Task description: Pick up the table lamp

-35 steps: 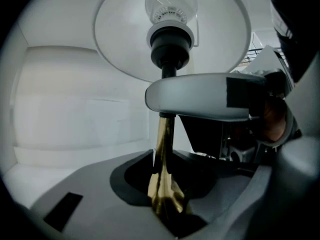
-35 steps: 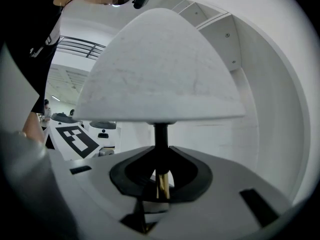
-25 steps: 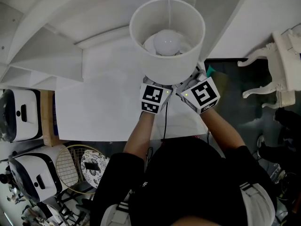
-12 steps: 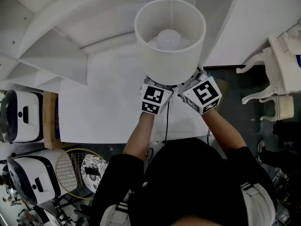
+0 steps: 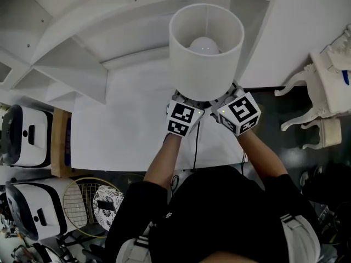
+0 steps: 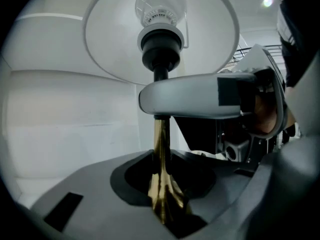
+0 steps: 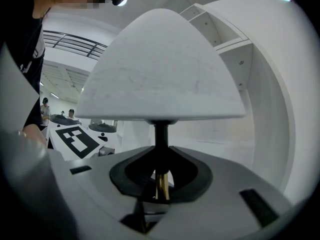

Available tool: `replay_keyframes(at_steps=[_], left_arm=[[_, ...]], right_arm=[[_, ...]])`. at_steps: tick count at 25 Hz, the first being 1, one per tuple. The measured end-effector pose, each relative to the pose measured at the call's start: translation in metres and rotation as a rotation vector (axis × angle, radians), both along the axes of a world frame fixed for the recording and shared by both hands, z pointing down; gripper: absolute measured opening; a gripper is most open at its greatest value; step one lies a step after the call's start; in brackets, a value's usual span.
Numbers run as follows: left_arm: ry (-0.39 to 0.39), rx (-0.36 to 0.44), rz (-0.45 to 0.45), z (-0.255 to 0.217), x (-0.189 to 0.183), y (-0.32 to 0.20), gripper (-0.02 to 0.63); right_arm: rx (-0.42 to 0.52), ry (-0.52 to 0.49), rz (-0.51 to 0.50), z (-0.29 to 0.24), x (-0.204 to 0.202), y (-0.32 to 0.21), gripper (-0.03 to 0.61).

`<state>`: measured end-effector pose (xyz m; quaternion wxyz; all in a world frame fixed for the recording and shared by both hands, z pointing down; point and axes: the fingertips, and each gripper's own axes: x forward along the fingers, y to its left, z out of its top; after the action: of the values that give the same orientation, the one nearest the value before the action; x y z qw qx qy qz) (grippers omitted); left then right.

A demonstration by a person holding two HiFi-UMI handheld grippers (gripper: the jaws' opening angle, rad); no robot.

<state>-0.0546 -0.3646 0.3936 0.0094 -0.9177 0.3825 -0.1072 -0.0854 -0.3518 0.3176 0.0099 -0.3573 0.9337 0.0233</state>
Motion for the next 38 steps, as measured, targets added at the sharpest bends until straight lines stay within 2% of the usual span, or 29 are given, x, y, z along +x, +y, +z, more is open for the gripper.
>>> replay_keyframes(at_steps=[10, 22, 38], left_arm=[[-0.005, 0.022, 0.044, -0.017, 0.010, 0.004, 0.107], [0.016, -0.004, 0.078, -0.020, 0.025, 0.004, 0.106], [0.030, -0.014, 0.071, -0.020, 0.026, 0.002, 0.103]], right_arm=[[0.021, 0.011, 0.007, -0.016, 0.006, 0.004, 0.083], [0.004, 0.012, 0.023, -0.022, 0.020, 0.001, 0.083], [0.002, 0.012, 0.023, -0.021, 0.022, 0.001, 0.083]])
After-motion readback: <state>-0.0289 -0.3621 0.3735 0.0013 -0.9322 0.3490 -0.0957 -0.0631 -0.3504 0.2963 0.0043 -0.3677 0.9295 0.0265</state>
